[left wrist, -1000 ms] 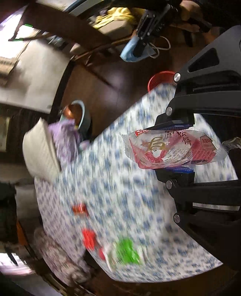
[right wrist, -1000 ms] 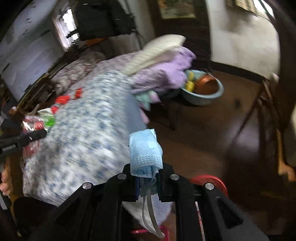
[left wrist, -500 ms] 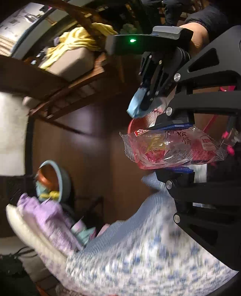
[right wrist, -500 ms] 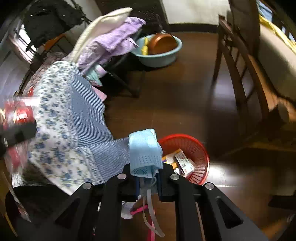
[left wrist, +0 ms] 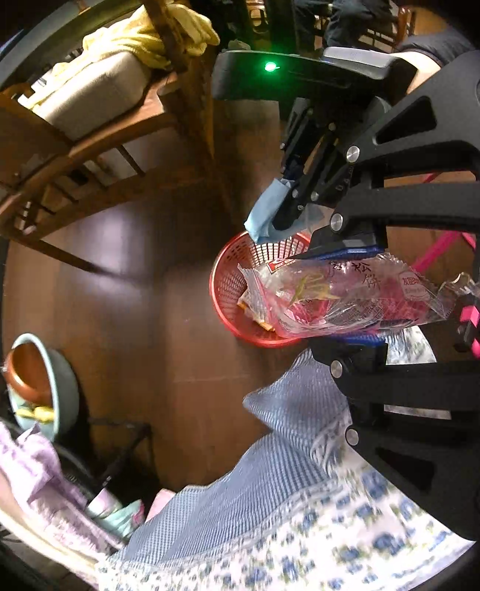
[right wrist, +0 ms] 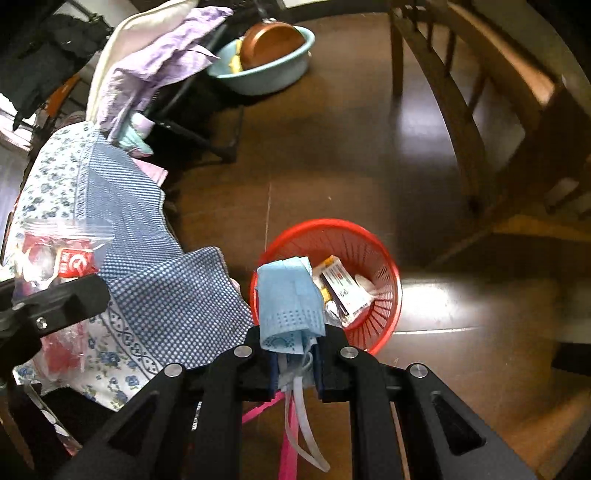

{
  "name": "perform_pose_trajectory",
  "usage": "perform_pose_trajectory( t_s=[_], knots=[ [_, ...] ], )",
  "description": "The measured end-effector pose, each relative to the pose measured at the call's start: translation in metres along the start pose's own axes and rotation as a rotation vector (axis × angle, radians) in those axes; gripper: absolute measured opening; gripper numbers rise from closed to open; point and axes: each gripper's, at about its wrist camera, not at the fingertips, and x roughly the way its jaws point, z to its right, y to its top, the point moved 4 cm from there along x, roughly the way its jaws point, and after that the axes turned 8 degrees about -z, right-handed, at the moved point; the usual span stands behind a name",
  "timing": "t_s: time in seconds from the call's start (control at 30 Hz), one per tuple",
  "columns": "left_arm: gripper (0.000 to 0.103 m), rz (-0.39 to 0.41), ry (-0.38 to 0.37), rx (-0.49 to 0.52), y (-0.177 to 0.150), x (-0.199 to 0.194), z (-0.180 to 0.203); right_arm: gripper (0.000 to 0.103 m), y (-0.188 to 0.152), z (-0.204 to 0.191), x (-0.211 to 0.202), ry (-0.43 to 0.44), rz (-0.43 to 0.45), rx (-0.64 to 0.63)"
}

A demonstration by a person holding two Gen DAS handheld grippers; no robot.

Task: Collect trash
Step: 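Hold the clear bag and blue mask above the red basket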

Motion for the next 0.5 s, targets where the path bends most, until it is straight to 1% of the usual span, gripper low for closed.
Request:
perform_pose_trajectory(
  t_s=[0.03,0.07,0.1,0.13,0.2,0.33,0.5],
  knots=[
    [0.031,-0.001,-0.016,0.011,0.002,0.004,0.001,0.015,-0.001,0.003,0.004,0.002,-0.007,0.011],
    [0.031,0.011,-0.032,0.043,0.005,0.010,0.003,0.015,-0.001,0.005,0.007,0.006,-0.011,0.021],
    [0.031,0.006,-0.013,0.056,0.005,0.015,0.002,0.015,-0.001,0.007,0.009,0.013,-0.014,0.031],
    [0.031,-0.024,-0.016,0.046,0.005,0.024,-0.001,0.015,-0.002,0.009,0.012,0.027,-0.020,0.042],
    [0.031,-0.057,-0.051,0.031,0.004,0.032,-0.002,0.015,-0.001,0.014,0.018,0.041,-0.032,0.062],
    [0.031,-0.080,-0.053,0.031,0.008,0.042,0.000,0.015,-0.002,0.022,0.026,0.063,-0.052,0.099],
    [0.032,-0.092,-0.063,0.015,0.015,0.047,0.001,0.016,-0.003,0.028,0.031,0.064,-0.064,0.122]
  ],
)
